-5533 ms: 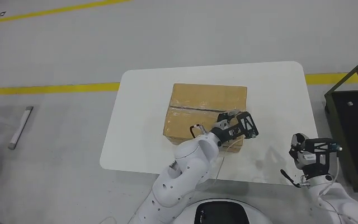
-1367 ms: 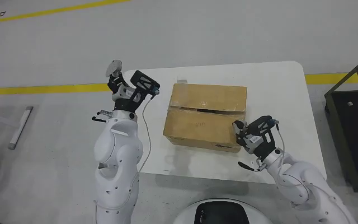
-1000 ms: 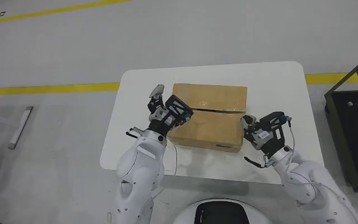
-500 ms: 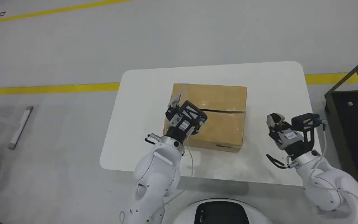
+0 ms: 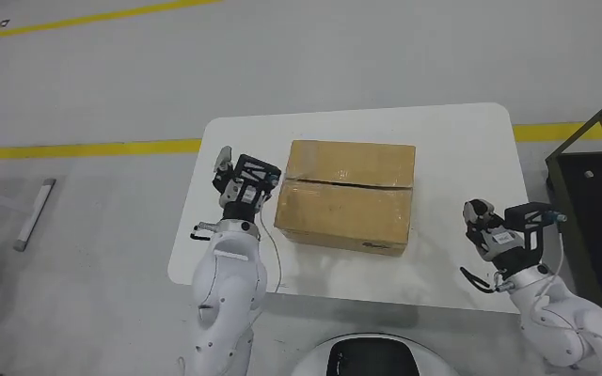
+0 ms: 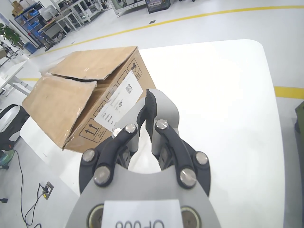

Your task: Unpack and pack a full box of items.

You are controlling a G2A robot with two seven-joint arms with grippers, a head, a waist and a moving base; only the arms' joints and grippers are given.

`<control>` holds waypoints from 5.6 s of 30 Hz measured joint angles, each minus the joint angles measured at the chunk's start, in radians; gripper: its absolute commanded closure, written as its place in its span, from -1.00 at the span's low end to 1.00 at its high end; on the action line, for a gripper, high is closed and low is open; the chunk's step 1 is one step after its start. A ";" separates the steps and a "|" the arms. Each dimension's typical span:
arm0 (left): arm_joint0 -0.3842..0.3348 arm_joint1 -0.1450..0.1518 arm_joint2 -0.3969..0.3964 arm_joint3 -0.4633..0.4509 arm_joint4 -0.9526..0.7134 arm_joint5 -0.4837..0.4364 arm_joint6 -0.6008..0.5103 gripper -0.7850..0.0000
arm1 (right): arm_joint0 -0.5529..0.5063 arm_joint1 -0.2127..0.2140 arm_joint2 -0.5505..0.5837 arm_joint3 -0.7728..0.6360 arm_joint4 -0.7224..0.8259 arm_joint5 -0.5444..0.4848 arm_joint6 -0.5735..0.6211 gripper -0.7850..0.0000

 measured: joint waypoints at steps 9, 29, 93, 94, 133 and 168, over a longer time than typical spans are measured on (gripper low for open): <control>0.056 0.016 -0.035 0.075 0.124 -0.048 0.038 1.00 | 0.015 0.001 -0.029 0.033 -0.039 -0.001 0.003 1.00; 0.069 0.012 0.009 0.252 0.048 -0.080 0.043 1.00 | 0.136 -0.008 -0.176 0.133 -0.119 0.055 0.046 1.00; 0.118 0.056 0.082 -0.165 0.030 -0.290 0.082 -1.00 | -0.077 0.025 0.138 -0.172 0.012 -0.011 0.050 1.00; 0.106 0.053 0.093 -0.163 0.008 -0.287 0.074 -1.00 | -0.074 0.026 0.132 -0.177 -0.009 -0.020 0.055 1.00; -0.116 -0.037 0.296 -0.008 -0.570 0.048 -0.314 -1.00 | -0.089 0.024 0.025 -0.169 -0.144 -0.019 0.020 1.00; -0.207 -0.076 0.263 0.131 -0.904 0.297 -0.531 0.04 | -0.092 0.023 0.008 -0.171 -0.149 -0.011 0.013 1.00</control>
